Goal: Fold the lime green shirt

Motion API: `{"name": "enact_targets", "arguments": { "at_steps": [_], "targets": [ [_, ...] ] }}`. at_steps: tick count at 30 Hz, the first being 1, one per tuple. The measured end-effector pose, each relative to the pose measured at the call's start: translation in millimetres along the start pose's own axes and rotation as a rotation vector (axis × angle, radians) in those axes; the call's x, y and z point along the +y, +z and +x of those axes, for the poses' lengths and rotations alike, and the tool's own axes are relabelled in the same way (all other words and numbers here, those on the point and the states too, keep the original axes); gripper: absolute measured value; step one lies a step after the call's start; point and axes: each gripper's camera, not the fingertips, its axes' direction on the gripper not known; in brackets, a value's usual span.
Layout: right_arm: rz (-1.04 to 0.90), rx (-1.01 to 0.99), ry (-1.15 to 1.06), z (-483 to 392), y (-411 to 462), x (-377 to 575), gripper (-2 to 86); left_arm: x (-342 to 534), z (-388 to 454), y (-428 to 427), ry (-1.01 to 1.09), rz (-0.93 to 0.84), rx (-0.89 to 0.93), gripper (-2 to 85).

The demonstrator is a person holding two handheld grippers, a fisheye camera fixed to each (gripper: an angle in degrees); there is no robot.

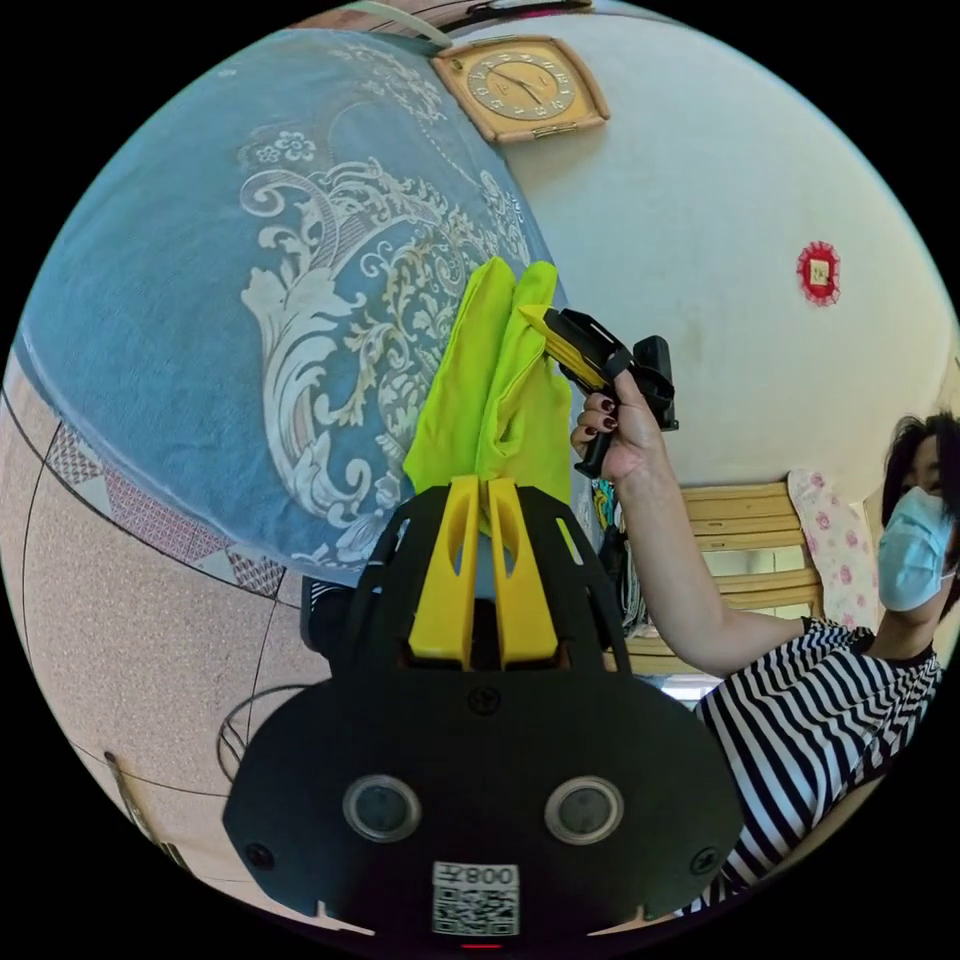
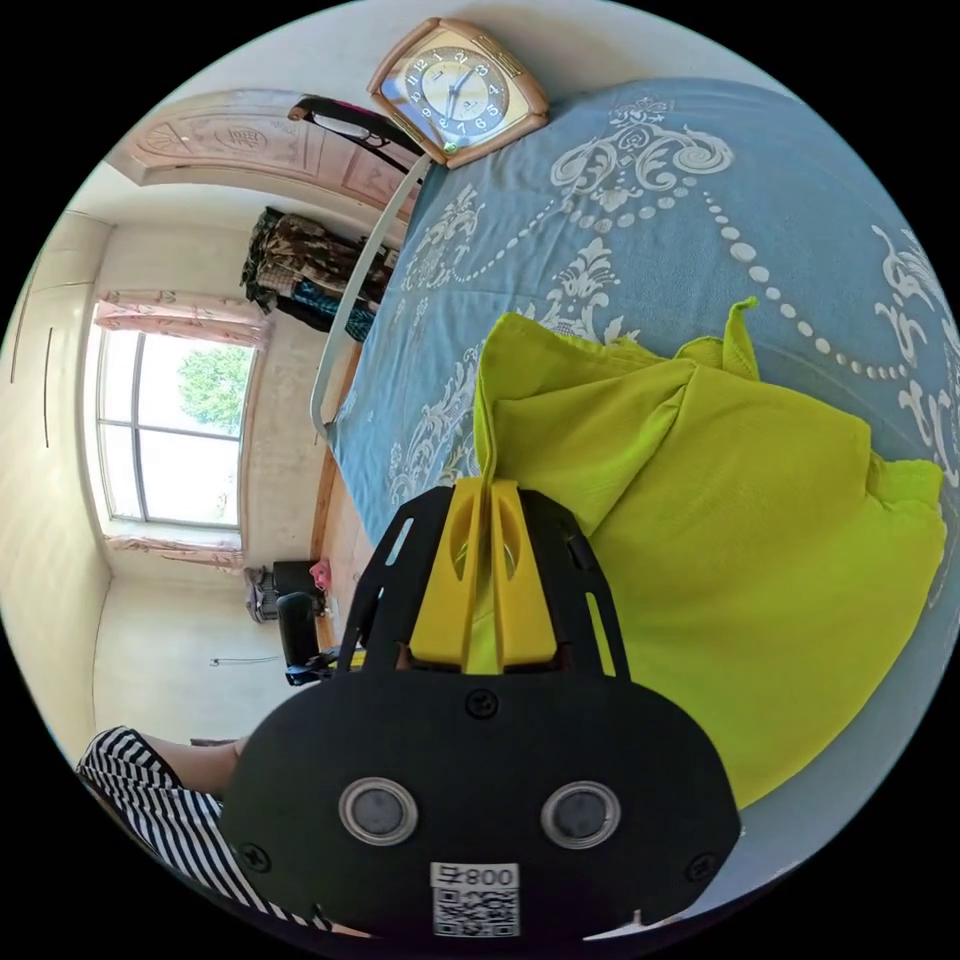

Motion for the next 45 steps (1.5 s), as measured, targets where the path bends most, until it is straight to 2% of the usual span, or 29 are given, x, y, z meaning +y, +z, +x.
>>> {"name": "enact_targets", "arguments": {
  "at_steps": [6,13,16,20,25,30,34,38,42,45],
  "targets": [
    [-0.025,-0.044,-0.034,29.4,17.2,-6.2,1.4,0.4,0.6,-19.1,-0.057,0.010,0.034,1.7],
    [0.025,-0.062,-0.148,46.2,-13.2,30.4,0.5,7.4,12.8,-41.2,-0.057,0.028,0.049,1.6],
    [-0.043,0.021,-0.113,67.9,8.0,37.1,0.2,10.4,14.4,-43.9,-0.069,0.026,0.032,1.4],
    [-0.135,0.031,-0.083,98.8,36.9,32.8,0.3,15.4,18.1,-47.3,-0.074,0.037,0.015,1.2],
    [-0.042,0.049,-0.119,118.3,-14.2,66.3,1.1,31.2,21.6,-59.7,-0.064,0.053,-0.005,0.8],
    [0.057,0.041,-0.006,171.1,-77.4,145.1,3.7,50.4,23.1,-57.0,-0.043,0.024,0.014,0.5],
    [0.045,-0.041,0.137,206.7,-75.0,209.8,6.4,62.0,43.8,-31.3,0.064,-0.057,0.024,0.5],
    [0.016,-0.070,0.145,202.6,-44.9,237.3,7.4,65.3,73.2,3.7,0.204,-0.138,0.033,0.7],
    [0.043,0.001,0.112,191.5,-31.3,251.8,8.4,79.4,123.9,59.6,0.472,-0.272,-0.102,1.2],
    [0.072,0.142,0.069,173.6,-19.4,268.7,9.2,87.7,142.6,97.9,0.609,-0.320,-0.260,0.8]
  ]
}}
